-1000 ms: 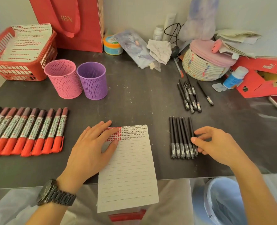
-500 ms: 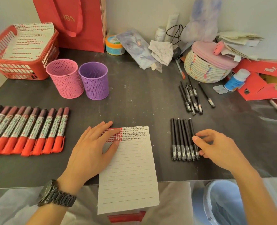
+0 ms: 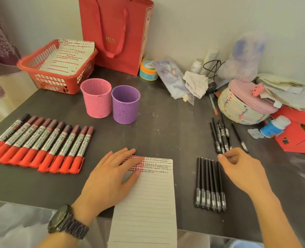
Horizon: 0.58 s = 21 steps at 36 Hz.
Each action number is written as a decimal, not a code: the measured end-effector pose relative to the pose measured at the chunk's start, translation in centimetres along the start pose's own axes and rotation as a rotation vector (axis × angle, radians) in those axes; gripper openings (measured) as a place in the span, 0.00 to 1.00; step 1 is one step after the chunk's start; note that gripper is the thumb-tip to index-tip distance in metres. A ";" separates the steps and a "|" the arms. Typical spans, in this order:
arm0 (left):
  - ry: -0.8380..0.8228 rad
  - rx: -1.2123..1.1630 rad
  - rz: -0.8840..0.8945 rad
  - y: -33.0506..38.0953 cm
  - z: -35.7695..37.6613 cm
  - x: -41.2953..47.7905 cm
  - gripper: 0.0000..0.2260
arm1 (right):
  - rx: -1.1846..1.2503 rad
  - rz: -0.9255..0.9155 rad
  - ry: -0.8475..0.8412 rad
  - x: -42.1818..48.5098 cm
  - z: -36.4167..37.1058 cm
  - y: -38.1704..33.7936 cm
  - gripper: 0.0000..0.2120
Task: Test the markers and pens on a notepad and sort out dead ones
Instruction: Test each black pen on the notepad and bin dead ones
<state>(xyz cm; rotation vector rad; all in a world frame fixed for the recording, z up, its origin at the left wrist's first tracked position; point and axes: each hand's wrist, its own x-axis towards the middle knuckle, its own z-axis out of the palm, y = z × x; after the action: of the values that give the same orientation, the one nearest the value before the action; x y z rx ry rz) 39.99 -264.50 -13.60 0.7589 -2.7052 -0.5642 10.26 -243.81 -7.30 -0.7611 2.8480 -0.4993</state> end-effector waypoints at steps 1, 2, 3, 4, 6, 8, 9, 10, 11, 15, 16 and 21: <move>0.001 0.001 -0.003 0.0 0.0 0.0 0.21 | -0.017 -0.023 0.024 1.0 0.1 -0.6 0.09; 0.001 0.001 -0.006 0.0 0.0 -0.1 0.21 | -0.032 -0.045 0.046 1.9 0.2 -1.1 0.09; -0.001 0.000 -0.007 -0.1 0.1 -0.1 0.21 | -0.046 -0.065 0.067 2.9 0.4 -1.6 0.09; -0.005 0.000 -0.006 -0.1 0.1 -0.1 0.21 | -0.061 -0.081 0.088 3.7 0.5 -2.0 0.09; -0.010 0.001 -0.006 -0.2 0.1 -0.1 0.22 | -0.105 -0.098 0.120 5.3 0.7 -2.9 0.10; -0.007 -0.005 -0.009 -0.2 0.0 0.1 0.22 | -0.179 -0.100 0.117 6.5 0.9 -3.6 0.14; -0.005 -0.013 -0.012 -0.2 0.0 0.1 0.22 | -0.225 -0.095 0.102 7.1 1.0 -3.9 0.15; -0.005 -0.023 -0.015 -0.1 0.0 0.1 0.22 | -0.269 -0.085 0.082 7.6 1.1 -4.1 0.16; -0.004 -0.031 -0.018 -0.1 0.0 0.1 0.23 | -0.304 -0.070 0.060 8.0 1.3 -4.2 0.16; 0.003 -0.037 -0.024 -0.2 0.0 0.1 0.24 | -0.371 -0.024 0.007 9.1 1.5 -4.7 0.17; 0.007 -0.041 -0.023 -0.2 0.0 0.1 0.24 | -0.379 -0.017 0.001 9.2 1.5 -4.8 0.17; 0.010 -0.041 -0.018 -0.3 -0.1 0.1 0.24 | -0.402 0.029 -0.042 9.5 1.4 -5.3 0.16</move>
<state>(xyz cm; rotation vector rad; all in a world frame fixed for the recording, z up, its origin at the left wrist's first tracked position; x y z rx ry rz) 40.08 -264.79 -13.63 0.7742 -2.6716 -0.6160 4.83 -253.31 -7.31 -0.7747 2.9488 0.1010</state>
